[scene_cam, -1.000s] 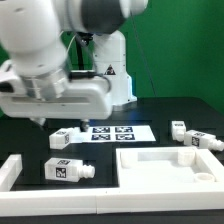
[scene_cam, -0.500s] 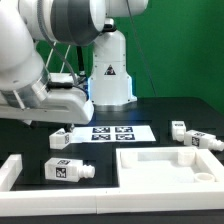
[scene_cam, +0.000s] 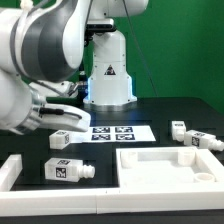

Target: Assemble one leg

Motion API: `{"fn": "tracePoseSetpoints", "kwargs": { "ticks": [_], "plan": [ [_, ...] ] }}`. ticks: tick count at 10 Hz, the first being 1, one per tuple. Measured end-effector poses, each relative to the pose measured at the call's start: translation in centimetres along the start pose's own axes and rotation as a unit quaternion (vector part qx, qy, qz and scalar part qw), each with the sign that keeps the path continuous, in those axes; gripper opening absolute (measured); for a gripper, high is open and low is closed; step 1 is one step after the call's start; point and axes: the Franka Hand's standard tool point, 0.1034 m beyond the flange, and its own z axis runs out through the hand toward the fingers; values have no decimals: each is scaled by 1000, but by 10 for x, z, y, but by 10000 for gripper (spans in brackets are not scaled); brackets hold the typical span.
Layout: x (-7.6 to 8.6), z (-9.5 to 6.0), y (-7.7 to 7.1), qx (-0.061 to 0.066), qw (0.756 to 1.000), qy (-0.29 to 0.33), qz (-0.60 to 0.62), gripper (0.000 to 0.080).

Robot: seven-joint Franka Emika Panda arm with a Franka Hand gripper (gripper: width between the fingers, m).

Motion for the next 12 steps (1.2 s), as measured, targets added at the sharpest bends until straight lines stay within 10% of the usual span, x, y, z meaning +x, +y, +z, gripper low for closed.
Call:
{"fn": "tracePoseSetpoints", "kwargs": {
  "ticks": [2,6,12],
  "plan": [
    [2,1,1,0,1000,6,-1,649],
    [7,50,17,6,1000,-21,16,649],
    [7,60,20,6,999,-26,19,649]
  ]
}}
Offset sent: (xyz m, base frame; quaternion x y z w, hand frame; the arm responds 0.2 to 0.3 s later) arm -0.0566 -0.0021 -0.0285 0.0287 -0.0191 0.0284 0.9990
